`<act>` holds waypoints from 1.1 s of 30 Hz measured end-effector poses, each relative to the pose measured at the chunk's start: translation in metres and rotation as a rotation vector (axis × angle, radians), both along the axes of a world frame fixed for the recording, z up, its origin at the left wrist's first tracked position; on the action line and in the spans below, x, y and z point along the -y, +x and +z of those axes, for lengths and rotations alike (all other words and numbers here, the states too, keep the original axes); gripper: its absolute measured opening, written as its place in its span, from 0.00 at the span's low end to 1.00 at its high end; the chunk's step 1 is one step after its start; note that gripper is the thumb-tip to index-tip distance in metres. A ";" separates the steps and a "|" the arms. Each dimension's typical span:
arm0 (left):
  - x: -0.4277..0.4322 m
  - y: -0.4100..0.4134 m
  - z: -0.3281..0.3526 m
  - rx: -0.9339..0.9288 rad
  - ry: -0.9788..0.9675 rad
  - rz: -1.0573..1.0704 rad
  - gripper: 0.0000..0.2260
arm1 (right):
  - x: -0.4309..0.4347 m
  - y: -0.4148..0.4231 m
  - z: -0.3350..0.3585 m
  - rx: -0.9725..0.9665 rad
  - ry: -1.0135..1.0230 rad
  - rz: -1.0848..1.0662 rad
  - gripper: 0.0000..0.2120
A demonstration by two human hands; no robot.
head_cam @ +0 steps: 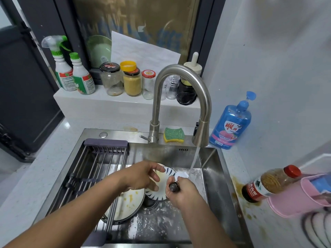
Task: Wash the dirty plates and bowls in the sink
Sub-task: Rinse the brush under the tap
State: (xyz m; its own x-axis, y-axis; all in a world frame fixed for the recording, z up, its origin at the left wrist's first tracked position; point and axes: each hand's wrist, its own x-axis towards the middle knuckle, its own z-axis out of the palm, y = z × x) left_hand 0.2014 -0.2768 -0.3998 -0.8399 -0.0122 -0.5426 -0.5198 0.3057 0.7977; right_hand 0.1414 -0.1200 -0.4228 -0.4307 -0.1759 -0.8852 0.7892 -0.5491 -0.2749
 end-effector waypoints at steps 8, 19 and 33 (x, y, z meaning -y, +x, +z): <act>0.012 0.007 -0.004 -0.050 -0.024 0.186 0.21 | -0.005 0.004 -0.015 -0.047 0.247 -0.023 0.08; 0.011 0.016 -0.004 -0.030 0.014 0.219 0.21 | -0.008 0.020 -0.026 0.057 0.165 0.006 0.12; -0.027 0.022 0.056 -0.473 0.040 -0.024 0.18 | 0.004 0.035 0.063 -0.178 -0.070 0.191 0.12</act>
State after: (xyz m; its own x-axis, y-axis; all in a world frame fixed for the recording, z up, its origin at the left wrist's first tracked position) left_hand 0.2232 -0.2499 -0.3439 -0.9947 0.0231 -0.1006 -0.0903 0.2772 0.9566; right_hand 0.1764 -0.1237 -0.3602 -0.5316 -0.3270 -0.7814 0.8231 -0.4173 -0.3853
